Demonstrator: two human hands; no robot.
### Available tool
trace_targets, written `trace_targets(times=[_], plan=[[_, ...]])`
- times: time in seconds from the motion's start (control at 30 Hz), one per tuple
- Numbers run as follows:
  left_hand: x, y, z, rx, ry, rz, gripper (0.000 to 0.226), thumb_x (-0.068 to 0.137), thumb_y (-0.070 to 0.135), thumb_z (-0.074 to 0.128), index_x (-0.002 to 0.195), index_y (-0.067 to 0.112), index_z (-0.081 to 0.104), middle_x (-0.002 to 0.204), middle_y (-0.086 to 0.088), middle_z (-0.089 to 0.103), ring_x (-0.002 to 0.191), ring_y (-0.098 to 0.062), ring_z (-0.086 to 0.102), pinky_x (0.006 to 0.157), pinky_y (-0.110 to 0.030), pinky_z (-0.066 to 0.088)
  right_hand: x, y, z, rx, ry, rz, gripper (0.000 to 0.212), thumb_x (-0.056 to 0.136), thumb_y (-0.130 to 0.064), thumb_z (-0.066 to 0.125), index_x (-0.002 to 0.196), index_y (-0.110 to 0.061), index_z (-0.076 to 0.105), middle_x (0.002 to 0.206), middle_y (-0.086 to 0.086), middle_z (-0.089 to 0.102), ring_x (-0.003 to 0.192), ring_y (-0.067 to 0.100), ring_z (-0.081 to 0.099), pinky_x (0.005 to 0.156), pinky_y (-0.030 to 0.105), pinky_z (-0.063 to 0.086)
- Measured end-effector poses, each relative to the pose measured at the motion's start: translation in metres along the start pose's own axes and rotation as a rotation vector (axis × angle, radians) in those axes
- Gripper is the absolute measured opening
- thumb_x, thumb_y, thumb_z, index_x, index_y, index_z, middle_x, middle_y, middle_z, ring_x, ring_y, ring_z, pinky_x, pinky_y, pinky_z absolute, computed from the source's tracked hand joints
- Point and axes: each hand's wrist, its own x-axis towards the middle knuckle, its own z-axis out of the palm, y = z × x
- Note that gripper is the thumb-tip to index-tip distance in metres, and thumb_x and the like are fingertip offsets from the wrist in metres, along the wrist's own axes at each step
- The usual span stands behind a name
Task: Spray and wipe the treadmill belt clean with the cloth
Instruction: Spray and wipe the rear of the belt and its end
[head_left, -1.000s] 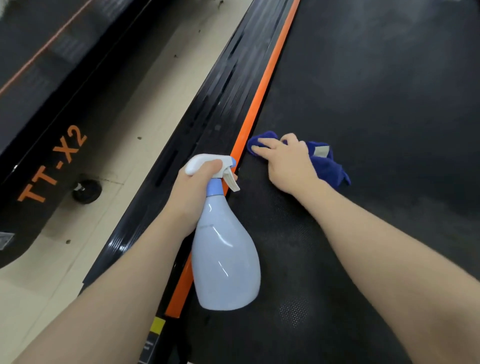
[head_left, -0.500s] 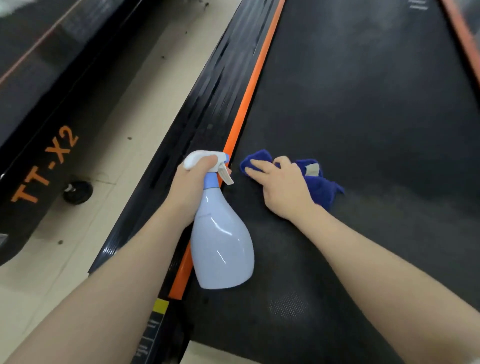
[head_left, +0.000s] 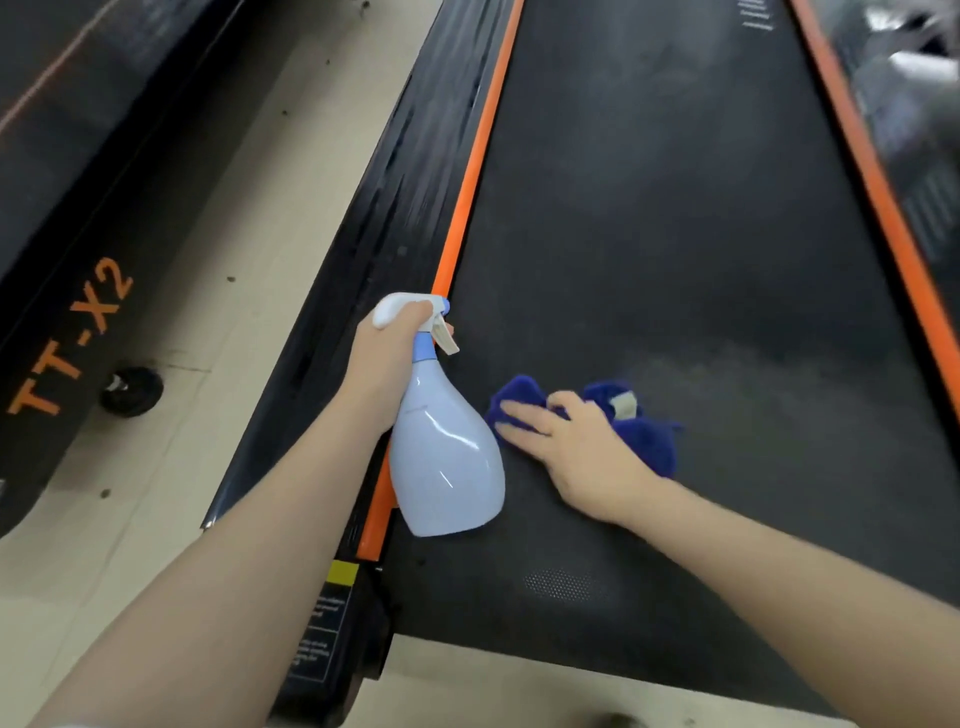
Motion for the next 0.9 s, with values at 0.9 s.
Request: trace_targets(times=[0.9], plan=[[-0.072, -0.008, 0.147, 0.385, -0.353, -0.090, 0.025, 0.085, 0.022, 0.054, 0.105, 0.008, 0.054, 0.064, -0.001, 0.059, 0.056, -0.016, 0.058, 0.064, -0.027, 0.048, -0.124, 0.116, -0.039, 0.353, 0.246, 0.784, 0.053, 0.090, 0.008, 0.033, 0.130, -0.019, 0.056, 0.138, -0.001, 0.048, 0.121, 0.035, 0.043, 0.102, 0.049, 0.036]])
